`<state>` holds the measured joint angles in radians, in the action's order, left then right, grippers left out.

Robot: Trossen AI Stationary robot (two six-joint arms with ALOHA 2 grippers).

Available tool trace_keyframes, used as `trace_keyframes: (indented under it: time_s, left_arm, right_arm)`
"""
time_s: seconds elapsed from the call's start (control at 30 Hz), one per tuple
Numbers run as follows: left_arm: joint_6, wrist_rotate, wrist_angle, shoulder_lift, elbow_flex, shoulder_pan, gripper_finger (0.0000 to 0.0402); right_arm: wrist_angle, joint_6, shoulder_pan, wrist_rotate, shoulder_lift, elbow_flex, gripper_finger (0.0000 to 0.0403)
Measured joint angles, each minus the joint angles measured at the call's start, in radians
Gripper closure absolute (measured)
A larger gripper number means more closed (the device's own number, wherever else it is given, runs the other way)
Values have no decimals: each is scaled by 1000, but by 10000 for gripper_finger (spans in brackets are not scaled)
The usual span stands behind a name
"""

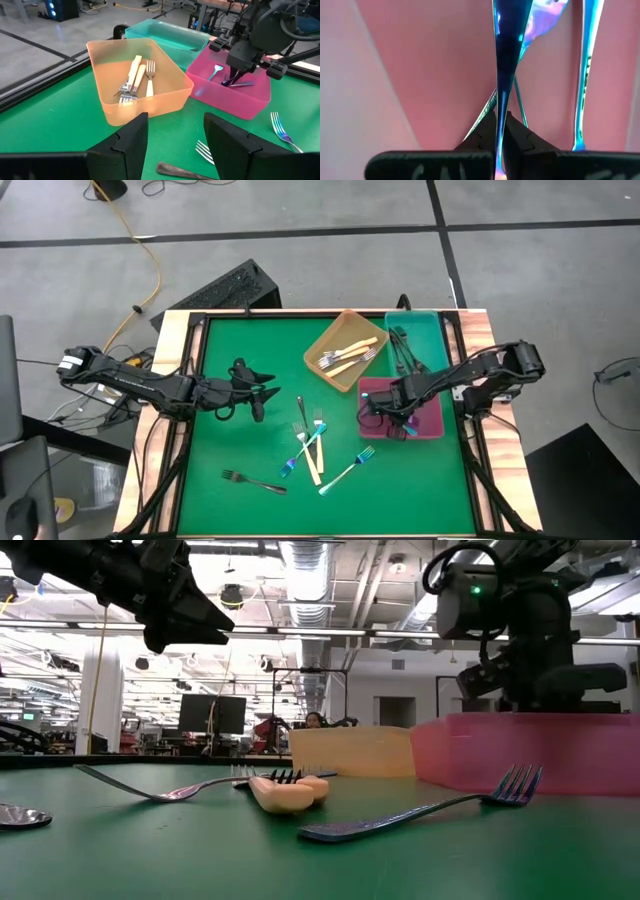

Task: Sort silverware by color (type)
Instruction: Put the blue fork into the pink bin, then put the orange fork into the orange bin

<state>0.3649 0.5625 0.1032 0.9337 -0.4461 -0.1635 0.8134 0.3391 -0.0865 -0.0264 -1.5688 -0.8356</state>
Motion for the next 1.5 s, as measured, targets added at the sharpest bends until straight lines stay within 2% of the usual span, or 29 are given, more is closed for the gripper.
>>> trace_keyframes:
  time_s: [0.13, 0.3, 0.4, 1.0, 1.23, 1.5]
  left_arm:
    - [0, 0, -1, 0, 0, 0, 226]
    - [0, 0, -1, 0, 0, 0, 226]
    - [0, 0, -3, 0, 0, 0, 226]
    - [1, 0, -8, 0, 0, 0, 226]
    - [1, 1, -8, 0, 0, 0, 226]
    - [0, 2, -8, 0, 0, 0, 226]
  right_arm:
    - [-16, 1, 3, -32, -1, 0, 372]
    - [-35, 8, 5, -63, -11, 5, 334]
    - [-47, 8, 4, -69, -5, 4, 326]
    - [-62, -1, 3, -54, -5, 3, 322]
    - [-46, -11, 3, 3, 7, 3, 319]
    - [-23, -7, 4, 3, 87, 1, 271]
